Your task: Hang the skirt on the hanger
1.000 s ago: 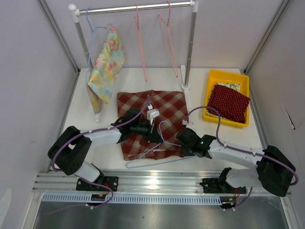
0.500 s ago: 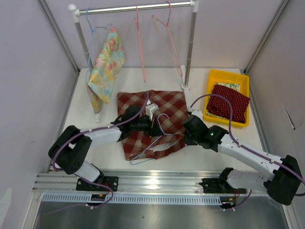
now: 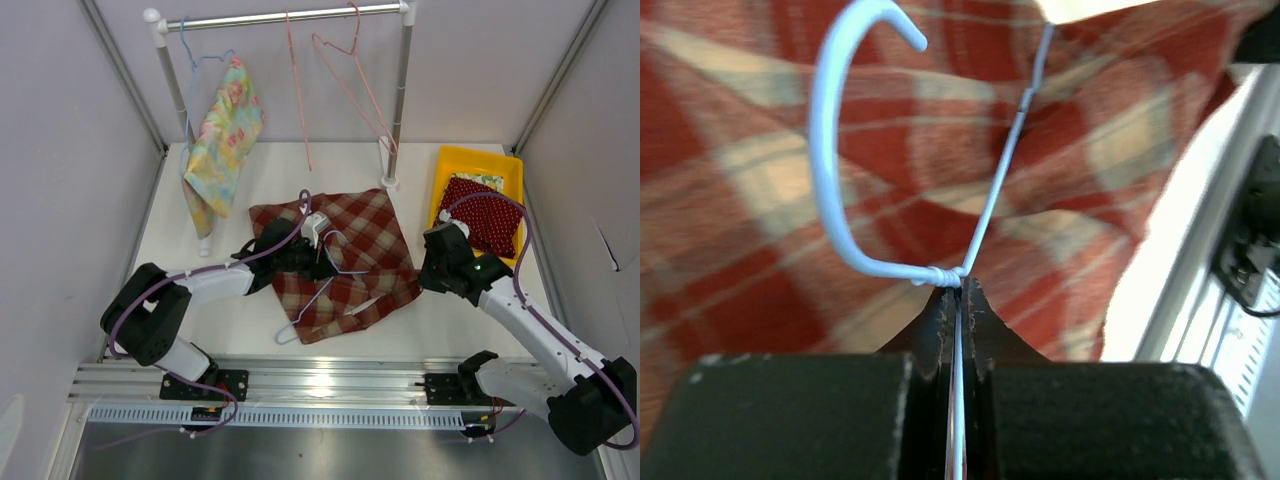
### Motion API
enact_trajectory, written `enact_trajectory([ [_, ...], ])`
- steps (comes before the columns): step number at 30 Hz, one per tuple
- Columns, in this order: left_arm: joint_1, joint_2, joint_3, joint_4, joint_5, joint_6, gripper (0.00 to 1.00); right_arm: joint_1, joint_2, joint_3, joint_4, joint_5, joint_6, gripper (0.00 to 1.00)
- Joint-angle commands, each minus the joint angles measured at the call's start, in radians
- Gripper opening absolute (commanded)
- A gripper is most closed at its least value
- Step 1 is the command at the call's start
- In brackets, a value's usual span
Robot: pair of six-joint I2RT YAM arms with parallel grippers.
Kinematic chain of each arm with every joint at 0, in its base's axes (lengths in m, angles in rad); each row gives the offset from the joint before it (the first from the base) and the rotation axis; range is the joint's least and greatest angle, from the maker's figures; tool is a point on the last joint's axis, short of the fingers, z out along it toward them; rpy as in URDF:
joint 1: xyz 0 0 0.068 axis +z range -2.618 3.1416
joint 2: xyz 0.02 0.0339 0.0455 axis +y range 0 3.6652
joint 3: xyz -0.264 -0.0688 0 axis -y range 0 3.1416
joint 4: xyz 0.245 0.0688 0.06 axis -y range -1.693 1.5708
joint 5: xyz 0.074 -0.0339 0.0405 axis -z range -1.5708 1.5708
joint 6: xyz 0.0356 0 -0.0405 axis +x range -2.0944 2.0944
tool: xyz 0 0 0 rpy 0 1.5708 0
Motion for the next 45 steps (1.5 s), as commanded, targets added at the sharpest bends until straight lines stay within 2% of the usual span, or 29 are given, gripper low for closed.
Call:
enact_trajectory([
  [1,0.013,-0.015,0.029,-0.059,-0.103,0.083,0.00,-0.036,0.009,0.048,-0.005,-0.006,-0.034,0.00],
  [7,0.022,-0.015,0.049,-0.042,-0.154,0.100,0.00,-0.052,0.040,0.042,-0.003,-0.017,-0.042,0.01],
  [9,0.025,-0.006,0.066,-0.039,-0.158,0.106,0.00,-0.052,0.029,0.026,-0.009,-0.018,-0.037,0.05],
  [10,0.025,-0.004,0.088,-0.036,-0.148,0.110,0.00,-0.049,0.021,0.025,-0.014,-0.020,-0.034,0.18],
  [12,0.025,-0.007,0.096,-0.030,-0.123,0.116,0.00,0.002,-0.026,0.032,-0.029,0.014,-0.023,0.37],
  [13,0.027,-0.016,0.102,-0.027,-0.114,0.119,0.00,0.033,-0.040,0.037,-0.029,0.020,-0.006,0.55],
  [15,0.025,-0.022,0.106,-0.028,-0.102,0.132,0.00,0.143,-0.058,0.055,-0.035,0.060,0.023,0.63],
  [17,0.025,-0.009,0.128,-0.063,-0.100,0.156,0.00,0.287,-0.045,0.072,-0.040,0.112,0.079,0.65],
  [19,0.027,0.005,0.151,-0.083,-0.086,0.169,0.00,0.373,-0.012,0.065,-0.010,0.158,0.110,0.65],
  [24,0.033,0.048,0.196,-0.102,-0.054,0.182,0.00,0.614,0.113,0.043,0.228,0.150,0.097,0.63],
  [27,0.047,0.074,0.231,-0.126,-0.003,0.193,0.00,0.675,0.250,0.075,0.354,0.141,0.064,0.63],
  [29,0.050,0.083,0.254,-0.143,0.026,0.204,0.00,0.754,0.346,0.110,0.397,0.206,0.042,0.63],
  [38,0.062,0.117,0.308,-0.204,0.027,0.233,0.00,0.872,0.642,0.294,0.463,0.253,-0.017,0.68],
  [45,0.065,0.128,0.334,-0.223,0.023,0.239,0.00,0.893,0.750,0.321,0.491,0.209,0.000,0.72],
])
